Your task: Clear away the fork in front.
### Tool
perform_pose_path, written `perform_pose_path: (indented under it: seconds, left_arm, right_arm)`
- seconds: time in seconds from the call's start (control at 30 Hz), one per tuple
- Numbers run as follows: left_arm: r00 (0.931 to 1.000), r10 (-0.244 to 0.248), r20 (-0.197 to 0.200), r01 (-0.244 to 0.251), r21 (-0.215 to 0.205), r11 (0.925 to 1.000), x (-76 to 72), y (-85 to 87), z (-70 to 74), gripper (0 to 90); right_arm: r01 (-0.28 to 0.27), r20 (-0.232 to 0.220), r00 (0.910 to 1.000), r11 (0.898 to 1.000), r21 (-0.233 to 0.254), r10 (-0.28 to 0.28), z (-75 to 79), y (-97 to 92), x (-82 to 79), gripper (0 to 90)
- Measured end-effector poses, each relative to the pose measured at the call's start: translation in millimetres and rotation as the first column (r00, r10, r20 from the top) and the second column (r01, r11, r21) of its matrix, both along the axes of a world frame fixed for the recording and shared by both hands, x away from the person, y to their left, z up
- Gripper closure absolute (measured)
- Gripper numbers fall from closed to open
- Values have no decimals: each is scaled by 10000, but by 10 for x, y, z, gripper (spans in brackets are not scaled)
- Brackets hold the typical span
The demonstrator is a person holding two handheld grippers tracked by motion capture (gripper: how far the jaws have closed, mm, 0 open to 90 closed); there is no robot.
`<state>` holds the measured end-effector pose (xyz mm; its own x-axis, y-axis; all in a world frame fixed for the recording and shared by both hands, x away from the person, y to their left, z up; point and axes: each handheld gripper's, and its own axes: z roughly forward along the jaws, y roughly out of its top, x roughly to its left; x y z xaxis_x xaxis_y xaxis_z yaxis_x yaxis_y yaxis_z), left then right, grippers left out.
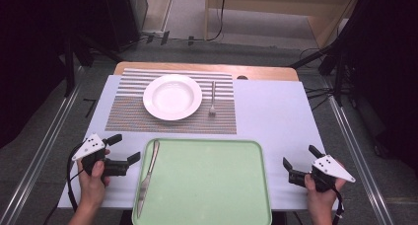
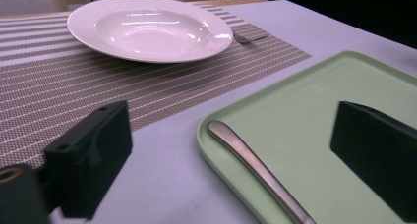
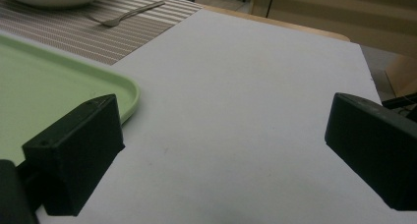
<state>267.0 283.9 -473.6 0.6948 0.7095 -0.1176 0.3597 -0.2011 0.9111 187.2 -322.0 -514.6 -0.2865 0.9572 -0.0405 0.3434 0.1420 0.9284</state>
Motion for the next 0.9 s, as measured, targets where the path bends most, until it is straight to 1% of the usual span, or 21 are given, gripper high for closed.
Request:
perform_pose_path:
  seconds: [0.03,0.1,0.23,0.3,0.33,0.37,0.43,0.47,0.5,0.57,0.6,0.63,0.67,0.7,0.77,0.87,0.9]
  left_arm:
    - [9999,74,70,-74,26,10000,-8,17,-2,56]
    - [10000,-79,39,80,-95,9999,-13,65,-5,56]
    - [9998,150,157,-147,-177,9997,-19,142,-11,56]
    - [9996,209,192,-203,-291,9994,-21,177,-21,54]
    - [9996,217,155,-214,-225,9995,-16,192,-29,48]
    - [9993,347,130,-345,-177,9992,-14,198,-38,42]
    - [9992,387,9,-386,-494,9980,5,247,-43,41]
    - [9986,528,-12,-528,-513,9973,7,266,-35,41]
    - [9982,602,62,-597,-585,9965,5,277,-33,41]
    - [9982,585,161,-575,-586,9966,10,292,-35,36]
    - [9984,549,147,-539,-598,9967,10,294,-40,0]
    - [9987,494,156,-483,-647,9967,16,289,-50,0]
    - [9991,387,150,-377,-604,9975,21,286,-59,0]
    - [9989,440,144,-432,-551,9975,22,274,-64,0]
    - [9991,393,171,-384,-516,9979,25,260,-77,0]
    - [9991,295,288,-280,-514,9983,19,264,-102,0]
    - [9992,259,315,-240,-594,9979,19,270,-108,0]
  right_arm:
    - [-20,19,10000,10000,73,20,11,-7,-1,2]
    - [-47,2,10000,9997,221,47,35,-6,-6,2]
    - [-123,90,9999,9999,68,122,99,42,7,1]
    - [-231,67,9997,9996,179,230,149,78,13,2]
    - [-292,99,9995,9994,173,290,175,96,22,2]
    - [-378,103,9992,9992,138,376,203,113,33,2]
    - [-449,-40,9990,9987,228,450,254,158,58,1]
    - [-539,-149,9984,9983,236,543,270,178,71,2]
    - [-628,-231,9977,9977,248,633,285,197,82,2]
    - [-746,-318,9967,9970,183,752,310,235,110,2]
    - [-780,-336,9964,9969,117,784,324,254,129,2]
    - [-801,-357,9961,9968,62,803,341,272,146,2]
    - [-839,-353,9958,9964,82,842,359,292,163,2]
    - [-919,-344,9952,9957,66,921,378,308,185,2]
    - [-882,-391,9953,9960,163,888,417,351,230,2]
    - [-963,-354,9947,9952,181,969,475,418,314,2]
    - [-990,-347,9944,9950,161,995,493,443,344,2]
